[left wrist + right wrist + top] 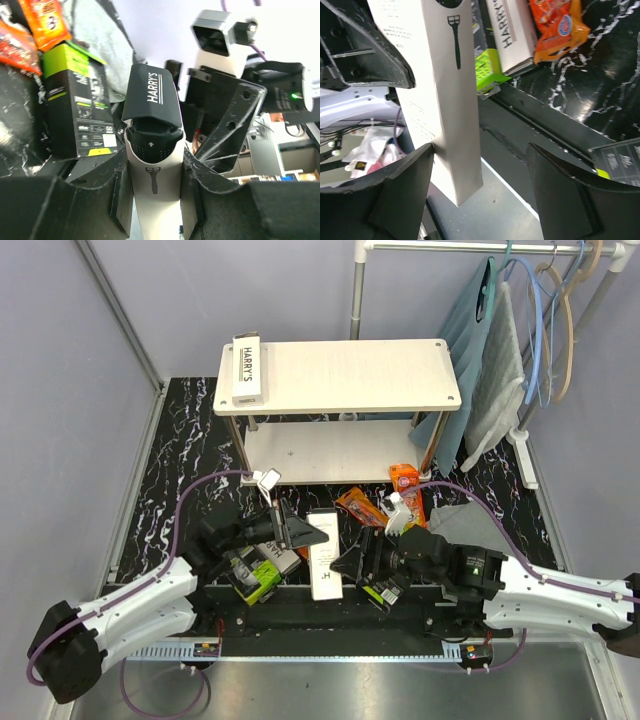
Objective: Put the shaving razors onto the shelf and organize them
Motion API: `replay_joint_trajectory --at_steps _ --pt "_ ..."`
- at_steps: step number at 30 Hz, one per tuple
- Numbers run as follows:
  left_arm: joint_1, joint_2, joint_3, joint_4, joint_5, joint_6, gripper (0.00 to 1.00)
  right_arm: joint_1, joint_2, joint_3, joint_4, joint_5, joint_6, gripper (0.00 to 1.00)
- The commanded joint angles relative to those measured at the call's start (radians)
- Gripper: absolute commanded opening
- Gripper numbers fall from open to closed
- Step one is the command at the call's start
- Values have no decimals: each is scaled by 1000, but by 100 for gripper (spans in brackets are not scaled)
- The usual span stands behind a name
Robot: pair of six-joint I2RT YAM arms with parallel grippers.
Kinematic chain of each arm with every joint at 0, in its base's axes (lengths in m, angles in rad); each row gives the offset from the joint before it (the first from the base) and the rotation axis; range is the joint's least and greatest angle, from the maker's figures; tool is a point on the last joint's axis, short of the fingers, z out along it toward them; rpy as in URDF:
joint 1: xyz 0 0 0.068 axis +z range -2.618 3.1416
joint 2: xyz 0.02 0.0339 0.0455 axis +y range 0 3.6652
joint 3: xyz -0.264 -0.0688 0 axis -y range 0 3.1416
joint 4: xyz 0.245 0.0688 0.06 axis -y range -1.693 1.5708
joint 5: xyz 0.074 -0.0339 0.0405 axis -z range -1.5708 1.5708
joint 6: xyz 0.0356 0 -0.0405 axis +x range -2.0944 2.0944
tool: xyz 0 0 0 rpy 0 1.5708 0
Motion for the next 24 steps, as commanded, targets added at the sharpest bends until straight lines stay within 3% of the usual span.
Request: replay_joint_trajectory --at_steps 1,10,11,13,14,18,20,21,24 --pt "-3 10 20 201 89 -56 29 0 18 -10 144 -16 3 80" --pt "-3 19 31 238 118 -71 28 -1 67 -15 228 -40 -3 72" --pt "-1 19 30 246 118 -74 28 -1 71 -16 234 -42 -3 63" --pt "-3 19 24 256 115 -80 28 0 71 -20 242 -48 0 58" --pt "-4 17 24 256 115 -81 28 -1 72 -23 245 -48 0 47" --pt "-4 19 13 258 111 -84 29 0 57 -33 247 -39 5 33" --pt "-3 17 7 252 109 -82 33 -1 41 -41 247 -36 9 32" --pt "-3 16 1 244 105 -79 44 -1 38 -43 244 -34 11 31" --pt "-3 7 14 175 101 -52 64 0 23 -36 216 -25 17 28"
